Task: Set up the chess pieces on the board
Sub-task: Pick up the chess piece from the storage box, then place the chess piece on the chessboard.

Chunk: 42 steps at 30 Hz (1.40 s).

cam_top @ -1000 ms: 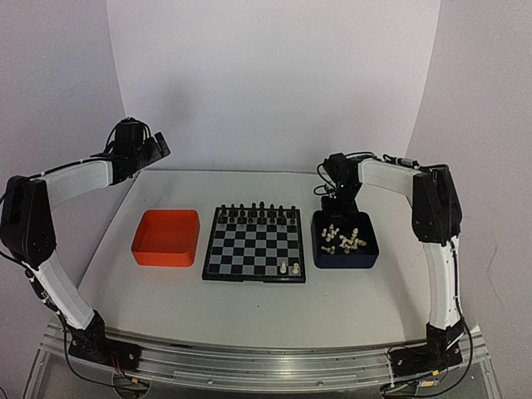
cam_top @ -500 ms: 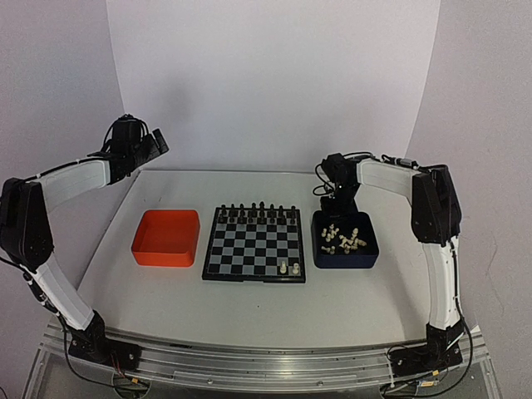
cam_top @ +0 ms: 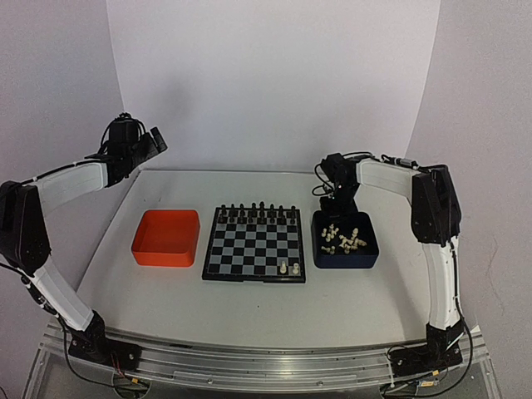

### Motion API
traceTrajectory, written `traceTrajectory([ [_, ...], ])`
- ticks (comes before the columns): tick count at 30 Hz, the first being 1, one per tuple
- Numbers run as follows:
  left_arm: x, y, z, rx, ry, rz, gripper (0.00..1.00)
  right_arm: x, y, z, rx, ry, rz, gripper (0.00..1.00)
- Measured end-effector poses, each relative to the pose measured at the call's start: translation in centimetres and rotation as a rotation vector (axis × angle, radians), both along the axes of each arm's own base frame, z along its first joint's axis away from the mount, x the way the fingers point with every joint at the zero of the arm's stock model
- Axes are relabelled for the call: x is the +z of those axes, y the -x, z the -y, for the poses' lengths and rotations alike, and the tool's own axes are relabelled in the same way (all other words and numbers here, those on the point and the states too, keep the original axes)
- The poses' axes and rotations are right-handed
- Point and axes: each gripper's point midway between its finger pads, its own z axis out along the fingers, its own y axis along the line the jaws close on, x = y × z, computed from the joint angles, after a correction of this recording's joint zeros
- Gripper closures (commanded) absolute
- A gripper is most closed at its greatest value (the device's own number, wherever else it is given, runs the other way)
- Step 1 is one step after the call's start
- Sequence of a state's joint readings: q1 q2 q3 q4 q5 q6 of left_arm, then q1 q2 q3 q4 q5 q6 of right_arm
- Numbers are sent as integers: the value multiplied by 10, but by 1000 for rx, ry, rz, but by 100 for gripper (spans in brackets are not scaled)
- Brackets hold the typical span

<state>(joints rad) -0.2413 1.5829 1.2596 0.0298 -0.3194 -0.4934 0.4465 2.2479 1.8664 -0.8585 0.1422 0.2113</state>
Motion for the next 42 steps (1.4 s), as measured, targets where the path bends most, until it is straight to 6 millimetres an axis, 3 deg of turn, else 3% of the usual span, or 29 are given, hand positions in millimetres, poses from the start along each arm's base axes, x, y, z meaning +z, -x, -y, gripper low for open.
traceTrajectory([
  [5,-12,3,0,-3,-8,-7,0,7,-1,-1,4,4,20,100],
  [15,-54,15,-2,-11,-9,-26,0,50,5,-6,15,-65,96,100],
  [19,-45,16,1,-32,6,3,0,76,21,-5,15,-110,115,100],
  [23,-24,24,5,-64,28,47,0,114,36,-17,32,-179,166,100],
  [27,-7,35,6,-85,43,82,0,137,62,-58,129,-252,182,100],
  [32,-1,42,9,-108,50,87,0,134,108,-128,318,-302,131,100],
  [38,-4,49,10,-123,38,59,0,108,147,-197,511,-289,78,100],
  [42,-4,54,9,-131,26,46,0,77,165,-214,561,-232,30,100],
])
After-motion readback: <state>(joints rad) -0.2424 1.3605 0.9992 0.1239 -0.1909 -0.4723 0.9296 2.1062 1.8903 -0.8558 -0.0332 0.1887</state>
